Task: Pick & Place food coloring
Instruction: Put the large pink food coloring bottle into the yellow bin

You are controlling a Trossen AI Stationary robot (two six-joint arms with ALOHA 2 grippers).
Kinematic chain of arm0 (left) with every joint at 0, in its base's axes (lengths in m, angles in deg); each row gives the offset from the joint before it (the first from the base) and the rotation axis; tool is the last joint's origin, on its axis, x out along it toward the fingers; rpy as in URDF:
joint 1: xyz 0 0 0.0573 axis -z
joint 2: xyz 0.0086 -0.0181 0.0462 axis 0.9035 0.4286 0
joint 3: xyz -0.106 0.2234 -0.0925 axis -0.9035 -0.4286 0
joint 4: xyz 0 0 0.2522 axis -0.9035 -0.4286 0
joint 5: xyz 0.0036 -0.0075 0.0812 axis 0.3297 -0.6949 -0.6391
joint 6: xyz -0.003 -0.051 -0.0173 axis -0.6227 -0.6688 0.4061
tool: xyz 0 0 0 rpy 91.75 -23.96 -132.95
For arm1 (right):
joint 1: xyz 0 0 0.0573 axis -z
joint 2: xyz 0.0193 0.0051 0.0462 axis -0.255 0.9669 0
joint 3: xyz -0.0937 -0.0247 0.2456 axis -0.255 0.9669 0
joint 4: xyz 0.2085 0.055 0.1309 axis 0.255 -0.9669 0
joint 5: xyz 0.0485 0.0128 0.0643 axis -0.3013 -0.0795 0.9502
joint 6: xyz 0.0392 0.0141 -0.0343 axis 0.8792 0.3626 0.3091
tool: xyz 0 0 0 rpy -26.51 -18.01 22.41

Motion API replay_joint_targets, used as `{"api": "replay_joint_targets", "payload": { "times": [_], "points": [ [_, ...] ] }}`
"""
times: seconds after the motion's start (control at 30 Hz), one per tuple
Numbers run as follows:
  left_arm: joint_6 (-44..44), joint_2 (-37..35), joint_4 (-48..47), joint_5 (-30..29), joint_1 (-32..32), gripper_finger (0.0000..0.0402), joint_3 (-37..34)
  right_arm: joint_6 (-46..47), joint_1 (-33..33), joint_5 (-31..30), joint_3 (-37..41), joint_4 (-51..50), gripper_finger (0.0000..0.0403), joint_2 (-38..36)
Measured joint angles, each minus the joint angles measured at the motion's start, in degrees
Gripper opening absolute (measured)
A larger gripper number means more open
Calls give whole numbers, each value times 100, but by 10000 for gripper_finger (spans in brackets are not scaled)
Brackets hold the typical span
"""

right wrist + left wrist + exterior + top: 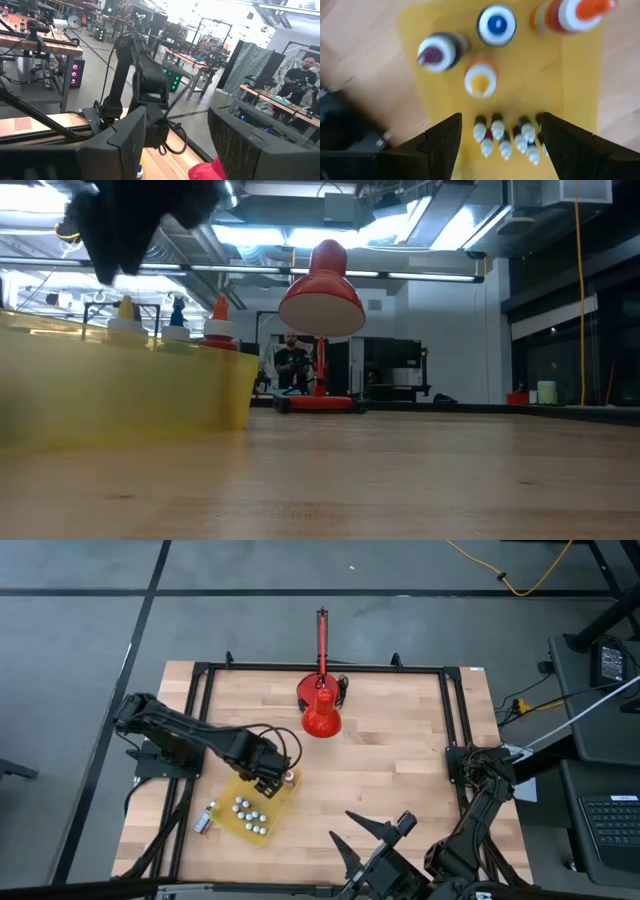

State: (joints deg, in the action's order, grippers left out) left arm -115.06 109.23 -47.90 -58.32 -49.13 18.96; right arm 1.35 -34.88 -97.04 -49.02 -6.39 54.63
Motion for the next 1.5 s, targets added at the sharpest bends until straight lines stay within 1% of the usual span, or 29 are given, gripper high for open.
{"api": "replay_joint_targets", "payload": {
  "times": [0.2, 0.27, 0.37, 0.5, 0.6, 0.7, 0.9, 1.07, 1.27, 1.43, 1.5],
  "points": [
    [-659, -9, -1253, -76, 578, 260, 438, 0, 25, 2, 0, -11, 213, 0],
    [-863, -59, -1395, 28, 785, 260, 448, 1, 38, 45, 0, -15, 213, 0],
    [-1126, -129, -1476, 194, 1070, 260, 446, 1, 69, 320, 0, -16, 213, 0],
    [-1490, -181, -1508, 307, 1442, 260, 446, 144, 123, 555, 0, -81, 213, 0],
    [-1724, -181, -1529, 510, 1779, 260, 446, 383, 165, 597, 0, -296, 213, 0],
    [-2198, -181, -1527, 530, 2153, 260, 446, 622, 186, 605, 0, -470, 213, 0],
    [-2998, -181, -1528, 555, 2822, 260, 446, 1267, 186, 884, 0, -942, 213, -2],
    [-3370, -179, -1527, 516, 3176, 260, 446, 1700, 186, 908, 0, -1313, 213, -2],
    [-4191, -154, -1298, 463, 3577, 260, 446, 1981, 186, 982, 0, -1577, 213, -2],
    [-4727, 120, -1208, 425, 3859, 260, 436, 2044, 186, 1012, 0, -1604, 213, -2],
    [-4822, 219, -1024, 496, 3936, 260, 296, 2010, 186, 1012, 0, -1604, 213, -2]
  ]
}}
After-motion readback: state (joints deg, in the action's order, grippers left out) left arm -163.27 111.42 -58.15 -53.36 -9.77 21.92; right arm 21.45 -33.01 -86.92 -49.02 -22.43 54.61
